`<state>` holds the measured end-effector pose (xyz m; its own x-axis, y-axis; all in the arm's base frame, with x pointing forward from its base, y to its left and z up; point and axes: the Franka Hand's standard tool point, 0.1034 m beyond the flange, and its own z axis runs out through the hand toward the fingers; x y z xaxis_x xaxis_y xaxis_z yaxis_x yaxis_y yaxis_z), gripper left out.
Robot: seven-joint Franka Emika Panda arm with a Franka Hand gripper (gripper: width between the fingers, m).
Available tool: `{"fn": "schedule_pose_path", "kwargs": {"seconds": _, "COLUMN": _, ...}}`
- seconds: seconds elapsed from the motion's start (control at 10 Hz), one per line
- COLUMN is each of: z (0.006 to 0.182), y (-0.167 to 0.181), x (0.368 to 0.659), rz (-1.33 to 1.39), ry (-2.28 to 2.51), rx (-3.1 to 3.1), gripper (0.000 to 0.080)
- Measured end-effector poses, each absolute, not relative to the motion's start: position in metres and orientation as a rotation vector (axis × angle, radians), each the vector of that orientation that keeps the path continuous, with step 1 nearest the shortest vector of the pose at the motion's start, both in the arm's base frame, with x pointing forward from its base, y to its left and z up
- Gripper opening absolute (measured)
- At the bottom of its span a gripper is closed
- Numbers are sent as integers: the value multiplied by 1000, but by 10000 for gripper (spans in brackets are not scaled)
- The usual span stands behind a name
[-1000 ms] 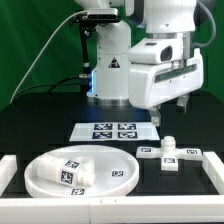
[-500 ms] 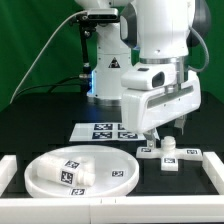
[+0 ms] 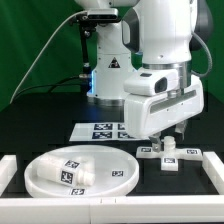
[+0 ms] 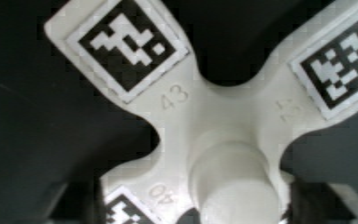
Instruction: Assemble round table
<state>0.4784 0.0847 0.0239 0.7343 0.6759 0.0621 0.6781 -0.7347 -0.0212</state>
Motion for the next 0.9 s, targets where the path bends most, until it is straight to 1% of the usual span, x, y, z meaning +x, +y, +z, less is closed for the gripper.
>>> {"fn": "schedule_pose_path", "kwargs": {"seconds": 0.1, "z": 24, "y": 85, "x": 478, "rz": -78, "ry": -1127, "rx": -2886, "gripper": 342}}
{"fn": "schedule_pose_path", "kwargs": {"seconds": 0.2, "z": 24, "y": 85, "x": 478, "rz": -78, "ry": -1127, "rx": -2886, "gripper": 207}}
{"fn": "schedule_pose_path", "kwargs": {"seconds": 0.4, "z": 25, "y": 85, "x": 479, "rz": -82, "ry": -1127, "rx": -2887, "gripper": 193}}
{"fn": "schedule_pose_path", "kwargs": {"seconds": 0.5, "z": 32, "y": 83, "x": 476, "rz": -49, "ry": -1131, "rx": -2887, "gripper": 193}}
{"fn": "schedule_pose_path", "kwargs": {"seconds": 0.6, "z": 44, "y": 82, "x": 473, "rz": -44, "ry": -1138, "rx": -2890, "gripper": 193}}
{"fn": "schedule_pose_path", "kwargs": {"seconds": 0.9, "z": 62, "y": 91, "x": 439, "rz": -42, "ry": -1124, "rx": -2903, "gripper": 193}}
